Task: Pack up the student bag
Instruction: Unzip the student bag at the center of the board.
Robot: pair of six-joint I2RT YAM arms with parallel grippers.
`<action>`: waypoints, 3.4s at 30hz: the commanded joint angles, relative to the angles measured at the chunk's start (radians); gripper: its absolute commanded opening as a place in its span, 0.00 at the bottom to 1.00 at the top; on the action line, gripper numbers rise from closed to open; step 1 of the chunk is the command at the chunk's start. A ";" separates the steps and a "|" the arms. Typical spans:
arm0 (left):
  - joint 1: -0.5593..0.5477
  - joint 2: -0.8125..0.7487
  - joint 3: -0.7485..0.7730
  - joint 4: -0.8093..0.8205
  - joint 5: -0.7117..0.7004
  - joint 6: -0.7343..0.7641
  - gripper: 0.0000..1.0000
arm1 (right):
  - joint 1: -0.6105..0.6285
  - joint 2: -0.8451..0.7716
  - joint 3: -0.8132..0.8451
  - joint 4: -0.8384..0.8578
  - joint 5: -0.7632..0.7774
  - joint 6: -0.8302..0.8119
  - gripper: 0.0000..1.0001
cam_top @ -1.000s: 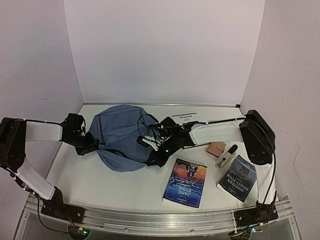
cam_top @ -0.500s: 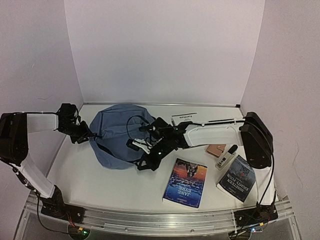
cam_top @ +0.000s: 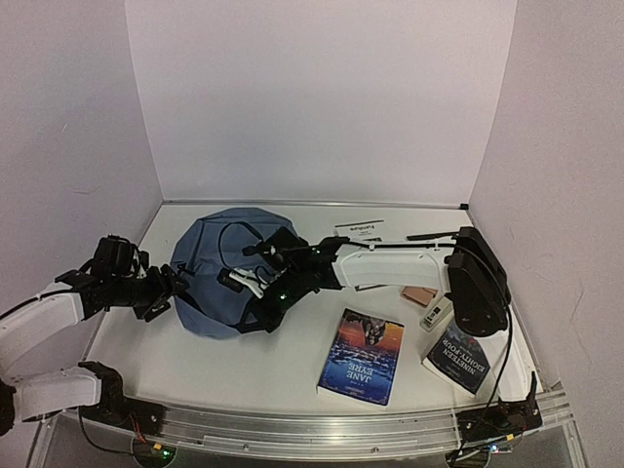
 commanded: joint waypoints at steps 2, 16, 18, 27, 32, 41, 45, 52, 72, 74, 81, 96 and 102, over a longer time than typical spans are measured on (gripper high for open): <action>-0.003 -0.114 -0.058 -0.113 -0.065 -0.144 0.78 | 0.007 0.013 0.051 0.007 0.006 0.016 0.00; -0.002 0.207 -0.054 0.201 -0.035 -0.149 0.50 | 0.042 0.011 0.083 0.009 -0.004 0.033 0.00; 0.004 0.223 -0.027 0.173 -0.074 -0.124 0.35 | 0.047 0.002 0.076 0.009 -0.009 0.036 0.00; 0.246 0.296 0.045 0.104 -0.010 0.033 0.00 | -0.040 -0.078 -0.129 0.009 0.012 0.015 0.00; 0.292 0.363 0.086 0.110 0.006 0.076 0.00 | -0.151 -0.115 -0.218 0.010 0.042 -0.015 0.00; 0.335 0.389 0.157 0.109 0.070 0.198 0.03 | -0.230 -0.151 -0.249 0.030 0.047 0.003 0.00; 0.266 0.287 0.199 0.054 0.078 0.314 0.45 | -0.204 -0.130 -0.207 0.040 0.010 0.034 0.00; 0.056 0.091 0.201 0.007 0.087 0.389 0.77 | -0.183 -0.073 -0.124 0.040 0.010 0.055 0.00; -0.573 0.581 0.414 0.001 -0.380 0.708 0.70 | -0.225 -0.082 -0.114 0.047 0.024 0.153 0.00; -0.582 0.607 0.426 -0.003 -0.390 0.728 0.67 | -0.228 -0.083 -0.110 0.047 0.024 0.156 0.00; -0.608 0.694 0.463 -0.072 -0.418 0.733 0.31 | -0.245 -0.078 -0.092 0.049 0.025 0.162 0.00; -0.645 0.574 0.380 -0.082 -0.401 0.671 0.00 | -0.386 0.091 0.101 0.048 0.244 0.147 0.00; -0.656 0.564 0.374 -0.087 -0.402 0.656 0.00 | -0.448 0.169 0.223 0.047 0.330 0.153 0.00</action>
